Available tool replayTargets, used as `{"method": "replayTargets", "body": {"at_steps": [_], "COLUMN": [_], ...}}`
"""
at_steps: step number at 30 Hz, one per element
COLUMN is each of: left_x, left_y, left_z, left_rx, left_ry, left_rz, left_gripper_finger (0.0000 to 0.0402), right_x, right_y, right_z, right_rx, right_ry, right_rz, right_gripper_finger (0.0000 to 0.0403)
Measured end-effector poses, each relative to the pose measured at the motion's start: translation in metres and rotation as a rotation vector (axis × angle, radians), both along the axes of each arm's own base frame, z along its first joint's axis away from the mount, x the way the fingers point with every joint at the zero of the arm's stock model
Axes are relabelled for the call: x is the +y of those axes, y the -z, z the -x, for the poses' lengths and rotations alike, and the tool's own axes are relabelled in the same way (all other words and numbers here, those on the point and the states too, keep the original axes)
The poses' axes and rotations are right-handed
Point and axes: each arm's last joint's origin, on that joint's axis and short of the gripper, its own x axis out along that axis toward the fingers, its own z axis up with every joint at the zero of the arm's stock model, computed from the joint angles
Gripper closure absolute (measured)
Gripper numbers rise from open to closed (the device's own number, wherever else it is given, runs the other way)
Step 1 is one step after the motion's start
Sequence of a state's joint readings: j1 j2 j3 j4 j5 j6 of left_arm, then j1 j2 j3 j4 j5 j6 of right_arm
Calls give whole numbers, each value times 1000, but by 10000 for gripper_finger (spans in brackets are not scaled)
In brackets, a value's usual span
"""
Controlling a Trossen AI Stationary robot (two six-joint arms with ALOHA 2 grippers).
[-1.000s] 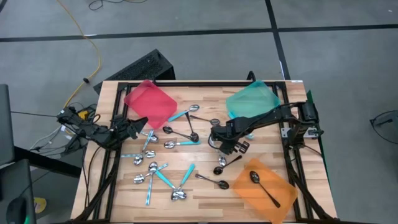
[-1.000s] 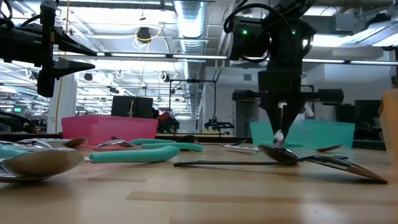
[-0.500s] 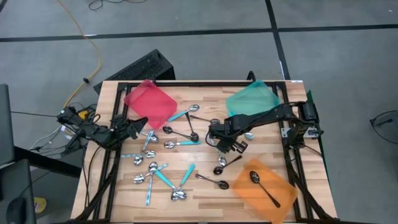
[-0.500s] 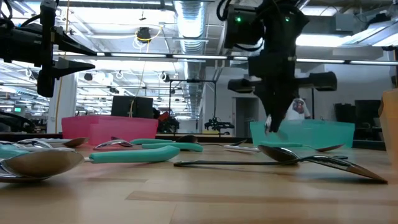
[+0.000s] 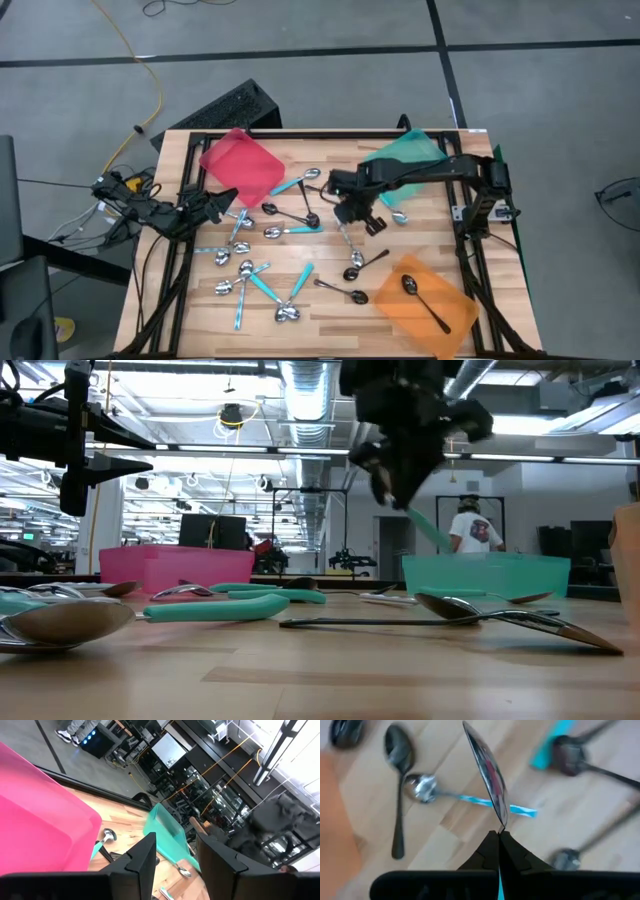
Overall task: Sort silverware by color (type)
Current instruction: Put the blue spoon into the blue bin
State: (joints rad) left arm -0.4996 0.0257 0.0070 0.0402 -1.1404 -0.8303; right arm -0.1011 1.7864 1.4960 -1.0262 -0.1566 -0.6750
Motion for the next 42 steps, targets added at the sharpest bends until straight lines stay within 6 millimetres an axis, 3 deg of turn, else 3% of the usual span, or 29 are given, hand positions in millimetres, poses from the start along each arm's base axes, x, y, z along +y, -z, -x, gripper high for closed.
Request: {"method": "replayTargets", "body": {"at_steps": [9,15,22,30,33,42], "left_x": [0,0,0,0,0,0], "left_y": [0,0,0,0,0,0], "left_z": [0,0,0,0,0,0], "left_rx": [0,0,1,15,15,16], "left_ry": [0,0,0,-1,-1,-13], "left_rz": [0,0,0,-19,-20,-20], "left_gripper_finger": [278,278,278,278,278,278], "right_x": [-47,-73,-103,-133,-137,-128], "right_y": [-38,-49,-82,-123,-122,-76], "right_z": [0,17,53,112,131,184], "right_rx": [-46,-35,-137,-318,-431,-743], "right_ry": [454,716,866,1123,1204,1457], "right_rz": [-63,17,58,37,-41,-185], "right_gripper_finger": [385,385,385,385,385,385]}}
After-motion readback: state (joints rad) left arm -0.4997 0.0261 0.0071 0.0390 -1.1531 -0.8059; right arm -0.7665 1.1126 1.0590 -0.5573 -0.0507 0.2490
